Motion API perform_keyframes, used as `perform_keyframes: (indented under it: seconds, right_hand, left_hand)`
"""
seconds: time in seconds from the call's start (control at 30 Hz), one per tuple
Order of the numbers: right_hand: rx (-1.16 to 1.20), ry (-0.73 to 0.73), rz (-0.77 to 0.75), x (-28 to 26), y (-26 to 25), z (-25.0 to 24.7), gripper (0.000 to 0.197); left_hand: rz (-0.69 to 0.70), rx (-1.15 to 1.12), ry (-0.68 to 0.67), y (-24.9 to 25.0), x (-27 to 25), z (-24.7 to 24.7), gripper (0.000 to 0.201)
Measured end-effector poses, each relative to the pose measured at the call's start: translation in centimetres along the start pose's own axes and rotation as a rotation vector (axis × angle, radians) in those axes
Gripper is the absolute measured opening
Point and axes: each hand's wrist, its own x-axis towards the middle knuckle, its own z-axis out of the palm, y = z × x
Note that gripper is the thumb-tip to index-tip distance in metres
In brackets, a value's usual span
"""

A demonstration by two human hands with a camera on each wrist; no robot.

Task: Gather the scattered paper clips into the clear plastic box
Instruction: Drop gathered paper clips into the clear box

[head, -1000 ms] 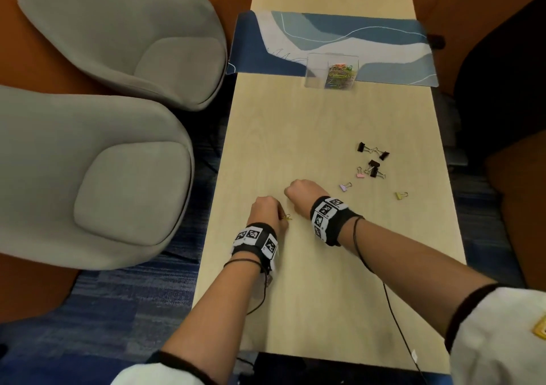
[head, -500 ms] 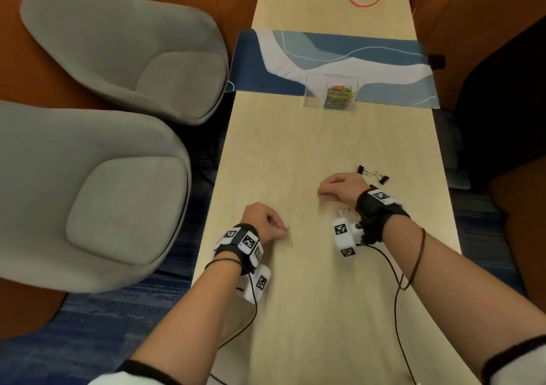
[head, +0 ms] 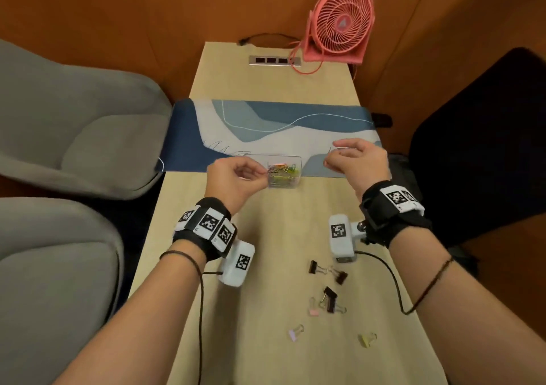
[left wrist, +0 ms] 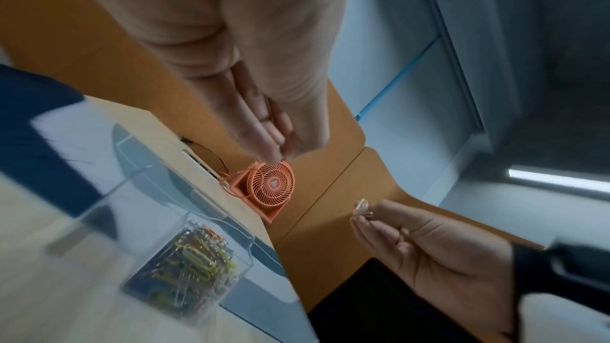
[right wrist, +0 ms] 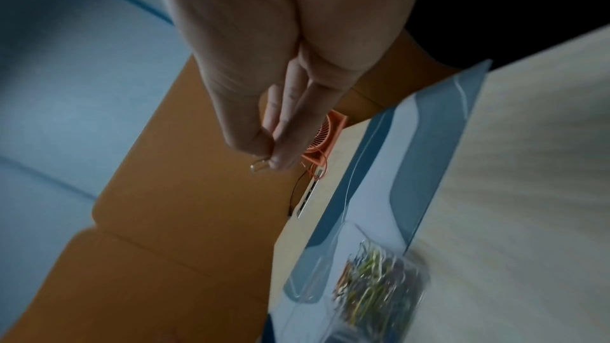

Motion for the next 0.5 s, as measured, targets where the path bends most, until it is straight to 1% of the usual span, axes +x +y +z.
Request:
perform_keyframes:
  seconds: [0.07,0.13,0.27,0.37,0.43,0.5]
  right_hand:
    - [-0.138,0.031,-0.079,1.9,0.9,0.8,0.024]
    - [-0.212,0.048,-0.142,3.4,2.0,1.7,0.019]
    - [-0.207,0.064,-0.162,5.4,4.5,2.9,0.016]
    - [-0.249,0.079,-0.184,6.2,6.0,3.4,0.016]
    - [-0.285,0.071,-0.208,6.4,6.7,3.8,0.016]
    - [-0.338,0.057,-0.25,6.5,7.0,4.3,0.016]
  left_hand:
    - [0.04,0.021,0.032,-0.3,2.8,1.8,0.01]
    - [0.051,0.02,0.04,-1.2,4.9,3.6,0.01]
    - [0.034,0.013,0.07,-3.2,7.1,6.5,0.008]
    - [0.024,0.045,0.009,-4.9,7.7,7.7,0.008]
    - [0.054,0.118,-0.052,-5.8,8.0,8.0,0.009]
    - [0.098,0.166,-0.083,-6.3,8.1,8.1,0.013]
